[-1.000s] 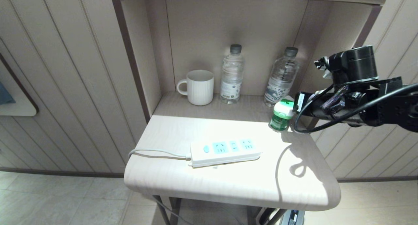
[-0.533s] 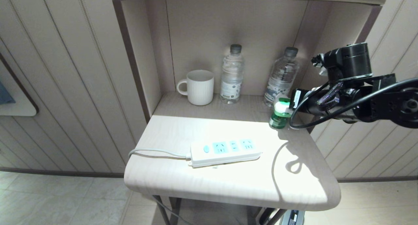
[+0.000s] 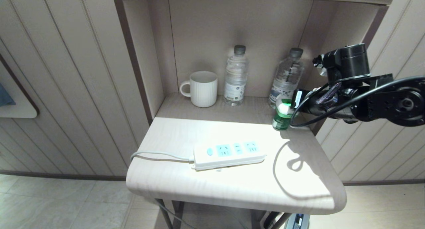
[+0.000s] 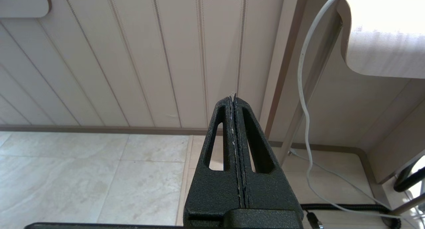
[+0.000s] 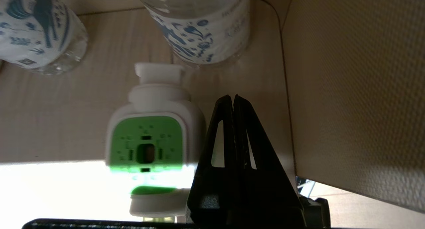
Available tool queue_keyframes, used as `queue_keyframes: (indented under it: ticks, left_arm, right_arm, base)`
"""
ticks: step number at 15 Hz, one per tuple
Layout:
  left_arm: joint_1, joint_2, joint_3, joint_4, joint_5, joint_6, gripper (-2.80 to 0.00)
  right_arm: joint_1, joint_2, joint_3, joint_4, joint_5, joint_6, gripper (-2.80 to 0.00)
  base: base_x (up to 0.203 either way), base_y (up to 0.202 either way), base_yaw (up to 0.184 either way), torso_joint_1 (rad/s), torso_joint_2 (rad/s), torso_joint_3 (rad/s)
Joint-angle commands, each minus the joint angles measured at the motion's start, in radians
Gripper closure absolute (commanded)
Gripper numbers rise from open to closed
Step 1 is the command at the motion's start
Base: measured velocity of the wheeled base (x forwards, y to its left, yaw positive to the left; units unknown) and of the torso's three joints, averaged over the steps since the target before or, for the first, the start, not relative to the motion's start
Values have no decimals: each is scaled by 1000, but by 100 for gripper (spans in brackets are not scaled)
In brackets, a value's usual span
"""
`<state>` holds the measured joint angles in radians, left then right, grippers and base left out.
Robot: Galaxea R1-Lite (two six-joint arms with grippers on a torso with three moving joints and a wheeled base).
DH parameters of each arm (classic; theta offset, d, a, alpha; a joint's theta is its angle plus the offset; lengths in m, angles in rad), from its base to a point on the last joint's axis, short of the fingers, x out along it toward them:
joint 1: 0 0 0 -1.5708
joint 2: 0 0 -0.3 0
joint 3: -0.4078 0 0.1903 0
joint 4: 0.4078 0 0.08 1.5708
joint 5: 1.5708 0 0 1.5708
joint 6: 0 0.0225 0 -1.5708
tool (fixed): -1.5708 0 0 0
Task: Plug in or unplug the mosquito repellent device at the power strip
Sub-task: Pick up the mosquito repellent liquid
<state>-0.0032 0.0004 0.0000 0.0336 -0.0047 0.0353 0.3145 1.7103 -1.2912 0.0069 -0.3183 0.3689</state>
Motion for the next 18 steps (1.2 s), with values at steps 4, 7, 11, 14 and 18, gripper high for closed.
queue_keyframes:
  ticks: [4,7,11,14,18]
  left_arm:
    - [0,0,0,0,0,0,0]
    - [0,0,0,0,0,0,0]
    - [0,0,0,0,0,0,0]
    - [0,0,0,0,0,0,0]
    - [0,0,0,0,0,0,0]
  right_arm:
    - [-4,-62,32,1,-2,2,0]
    - [7,-178,55,5,-2,-8,0]
    - [82,-358,158,12,-2,-22,0]
    - [198,-412,255,10,-15,-25,0]
    - [356,-381,340,-30,-208,-14,0]
  base:
    - [0,0,0,0,0,0]
    - [0,0,0,0,0,0]
    - [0,0,0,0,0,0]
    - [0,0,0,0,0,0]
    - [0,0,0,0,0,0]
